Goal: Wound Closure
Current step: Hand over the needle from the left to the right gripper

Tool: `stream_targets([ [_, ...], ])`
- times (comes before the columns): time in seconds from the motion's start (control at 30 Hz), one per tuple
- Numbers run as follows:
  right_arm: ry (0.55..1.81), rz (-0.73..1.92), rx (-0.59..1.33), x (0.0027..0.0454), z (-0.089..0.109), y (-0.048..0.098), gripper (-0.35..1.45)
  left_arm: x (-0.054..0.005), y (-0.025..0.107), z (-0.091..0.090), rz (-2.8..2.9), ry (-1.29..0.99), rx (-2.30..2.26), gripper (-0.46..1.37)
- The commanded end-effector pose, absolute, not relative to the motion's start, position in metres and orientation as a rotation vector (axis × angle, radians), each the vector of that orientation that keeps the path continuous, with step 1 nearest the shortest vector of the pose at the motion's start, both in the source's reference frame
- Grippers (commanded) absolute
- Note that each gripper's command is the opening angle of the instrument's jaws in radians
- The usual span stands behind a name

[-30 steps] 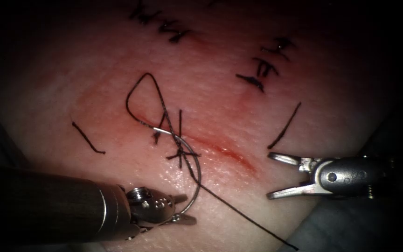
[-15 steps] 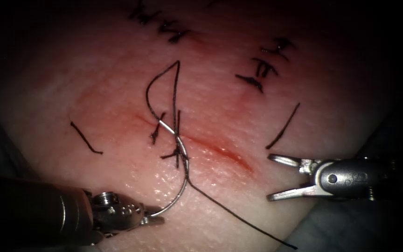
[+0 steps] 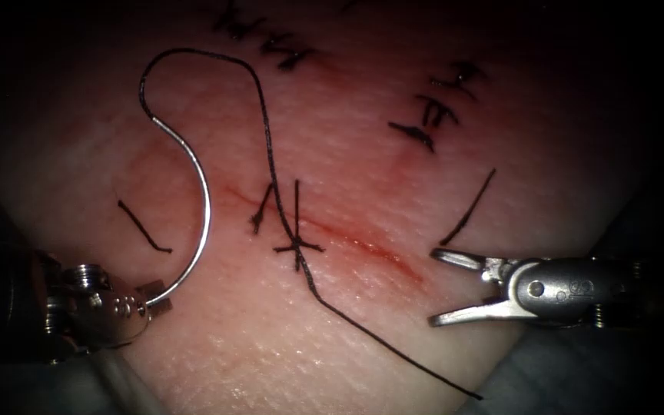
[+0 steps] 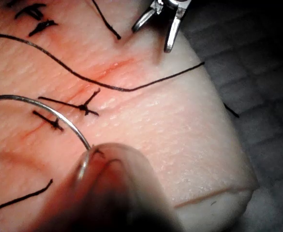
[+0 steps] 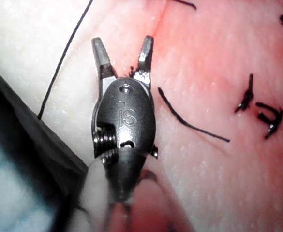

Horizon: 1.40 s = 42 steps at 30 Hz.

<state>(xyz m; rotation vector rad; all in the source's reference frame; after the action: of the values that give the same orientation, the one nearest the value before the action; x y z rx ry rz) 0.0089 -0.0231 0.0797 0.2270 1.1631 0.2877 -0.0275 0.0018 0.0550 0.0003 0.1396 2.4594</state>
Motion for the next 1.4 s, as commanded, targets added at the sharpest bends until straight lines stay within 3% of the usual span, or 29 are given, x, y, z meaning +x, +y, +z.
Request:
stream_targets([
  [0.03, 1.154, 0.316, 0.244, 0.0087, 0.079, -0.023, 1.08, -0.0276, 0.002, 0.055, 2.451, 0.137, -0.030, -0.35],
  [0.23, 1.138, 0.445, 0.296, 0.0086, 0.077, -0.021, 0.99, -0.0287, 0.003, 0.054, 2.425, 0.143, -0.041, -0.35],
  [0.4, 1.126, 0.567, 0.318, 0.0094, 0.074, -0.019, 0.81, -0.0310, 0.003, 0.054, 2.427, 0.156, -0.022, -0.35],
  [0.93, 1.109, 0.640, 0.265, 0.0168, 0.066, -0.015, 0.81, -0.0395, 0.003, 0.055, 2.431, 0.204, 0.064, -0.35],
  [1.4, 0.960, 0.668, 0.170, 0.0216, 0.067, -0.012, 0.83, -0.0406, 0.002, 0.055, 2.447, 0.221, 0.076, -0.35],
])
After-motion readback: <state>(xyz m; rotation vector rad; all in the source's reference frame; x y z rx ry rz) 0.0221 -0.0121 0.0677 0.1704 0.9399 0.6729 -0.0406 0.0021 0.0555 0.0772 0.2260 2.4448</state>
